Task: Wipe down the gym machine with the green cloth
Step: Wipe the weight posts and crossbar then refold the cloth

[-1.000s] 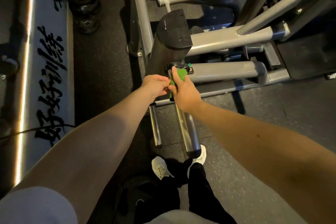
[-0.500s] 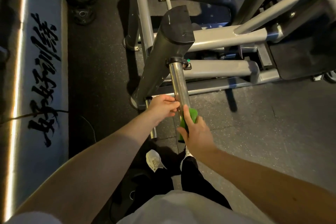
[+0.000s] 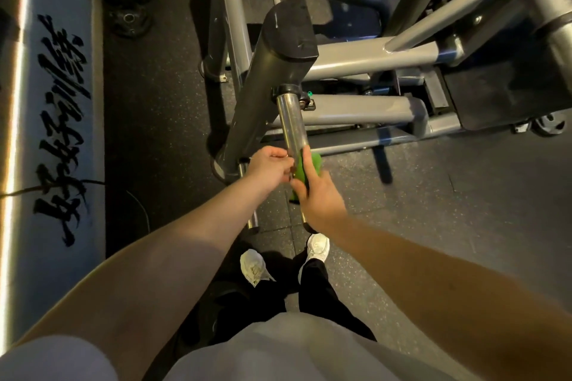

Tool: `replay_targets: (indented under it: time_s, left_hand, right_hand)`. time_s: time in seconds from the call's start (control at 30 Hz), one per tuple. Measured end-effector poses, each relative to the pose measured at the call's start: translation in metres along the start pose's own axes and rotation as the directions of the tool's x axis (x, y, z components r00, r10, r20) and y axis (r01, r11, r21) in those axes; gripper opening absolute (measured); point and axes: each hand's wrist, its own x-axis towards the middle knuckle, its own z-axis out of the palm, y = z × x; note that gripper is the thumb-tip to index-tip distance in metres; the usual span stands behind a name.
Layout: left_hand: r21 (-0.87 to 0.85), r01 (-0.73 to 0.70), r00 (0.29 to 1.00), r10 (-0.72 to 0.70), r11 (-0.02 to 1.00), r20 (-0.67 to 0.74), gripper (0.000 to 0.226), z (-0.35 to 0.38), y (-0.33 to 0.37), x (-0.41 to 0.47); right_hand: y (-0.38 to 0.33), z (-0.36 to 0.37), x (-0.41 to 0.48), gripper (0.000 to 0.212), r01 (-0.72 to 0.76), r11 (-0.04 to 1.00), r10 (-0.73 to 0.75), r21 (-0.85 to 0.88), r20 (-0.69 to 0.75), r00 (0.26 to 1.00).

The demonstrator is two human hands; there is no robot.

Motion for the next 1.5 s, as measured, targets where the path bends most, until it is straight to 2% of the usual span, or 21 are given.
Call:
replay_targets:
  time_s: [0.17, 0.27, 0.33, 0.4, 0.43, 0.5, 0.53, 0.63, 0.73, 0.83, 0.97, 1.07, 1.17, 1.2, 1.3, 1.33, 1.43, 1.5]
  left_hand:
    - [0.064, -0.002, 0.996, -0.004, 0.998, 0.091, 0.02, -0.006, -0.002, -0.03]
    - [-0.031, -0.007, 0.98, 0.013, 1.0, 0.198, 0.028, -0.011, 0.003, -0.042]
    - [-0.12, -0.024, 0.967, 0.054, 0.992, 0.248, 0.029, -0.014, 0.006, -0.046]
    - [-0.051, -0.128, 0.978, 0.135, 0.99, 0.161, 0.02, -0.017, 0.008, -0.044]
    - [0.006, -0.174, 0.981, 0.173, 0.985, 0.088, 0.015, -0.019, 0.008, -0.042]
    - [0.041, -0.181, 0.984, 0.181, 0.983, 0.006, 0.013, -0.023, 0.01, -0.036]
    - [0.036, -0.166, 0.986, 0.167, 0.985, -0.025, 0.013, -0.026, 0.011, -0.032]
    - [-0.039, -0.143, 0.975, 0.134, 0.989, -0.177, 0.015, -0.036, 0.019, -0.016]
    - [-0.119, -0.154, 0.952, 0.115, 0.981, -0.284, 0.015, -0.036, 0.033, 0.002]
    - [-0.19, -0.153, 0.963, 0.104, 0.97, -0.248, 0.017, -0.022, 0.041, 0.015]
    - [-0.105, -0.13, 0.983, 0.114, 0.986, -0.146, 0.011, 0.004, 0.041, 0.023]
    - [-0.107, -0.124, 0.982, 0.106, 0.987, -0.156, 0.027, 0.014, 0.038, 0.018]
    - [-0.137, -0.057, 0.995, 0.045, 0.989, -0.088, 0.057, 0.011, 0.029, 0.016]
    - [-0.102, -0.047, 0.997, 0.04, 0.994, -0.066, 0.056, 0.009, 0.024, 0.015]
    - [0.015, -0.054, 0.998, 0.054, 0.998, -0.026, 0.016, 0.01, -0.006, -0.006]
    - [0.021, -0.03, 1.0, 0.03, 0.999, 0.001, 0.009, 0.014, -0.023, -0.016]
    - [-0.056, 0.085, 0.992, -0.08, 0.995, 0.096, 0.009, 0.025, -0.072, -0.047]
    - [-0.102, 0.094, 0.993, -0.086, 0.99, 0.084, 0.009, 0.028, -0.078, -0.048]
  right_hand:
    - [0.013, -0.021, -0.048, 0.061, -0.056, 0.998, 0.057, -0.02, 0.072, 0.996]
    - [-0.004, -0.046, -0.045, 0.068, 0.098, 0.995, -0.097, 0.021, -0.023, 0.995]
    - [-0.019, -0.055, -0.039, 0.087, 0.177, 0.98, -0.183, 0.091, 0.06, 0.981]
    - [-0.029, -0.06, -0.032, 0.105, 0.113, 0.966, -0.16, 0.231, 0.194, 0.968]
    - [-0.031, -0.062, -0.028, 0.107, 0.073, 0.945, -0.151, 0.32, 0.226, 0.962]
    - [-0.031, -0.064, -0.022, 0.1, 0.005, 0.884, -0.118, 0.468, 0.212, 0.97]
    - [-0.031, -0.065, -0.019, 0.096, -0.03, 0.872, -0.071, 0.488, 0.186, 0.98]
    - [-0.033, -0.065, -0.012, 0.08, -0.113, 0.922, 0.112, 0.369, 0.025, 0.993]
    - [-0.025, -0.059, -0.008, 0.062, -0.193, 0.95, 0.189, 0.244, 0.04, 0.981]
    - [-0.015, -0.052, -0.004, 0.046, -0.174, 0.964, 0.161, 0.2, 0.077, 0.984]
    - [-0.008, -0.048, 0.003, 0.051, -0.189, 0.958, 0.173, 0.216, 0.087, 0.981]
    - [-0.005, -0.046, 0.0, 0.059, -0.18, 0.954, 0.158, 0.24, 0.111, 0.981]
    - [-0.004, -0.047, -0.002, 0.058, -0.141, 0.967, 0.122, 0.213, 0.101, 0.987]
    - [-0.004, -0.047, -0.002, 0.058, -0.143, 0.966, 0.124, 0.214, 0.1, 0.987]
    - [-0.002, -0.046, -0.003, 0.057, -0.161, 0.956, 0.137, 0.245, 0.11, 0.984]
    - [-0.001, -0.045, -0.003, 0.056, -0.16, 0.955, 0.136, 0.251, 0.113, 0.984]
    - [0.002, -0.042, 0.0, 0.055, -0.129, 0.962, 0.109, 0.239, 0.095, 0.989]
    - [0.003, -0.041, 0.003, 0.056, -0.125, 0.965, 0.106, 0.23, 0.094, 0.99]
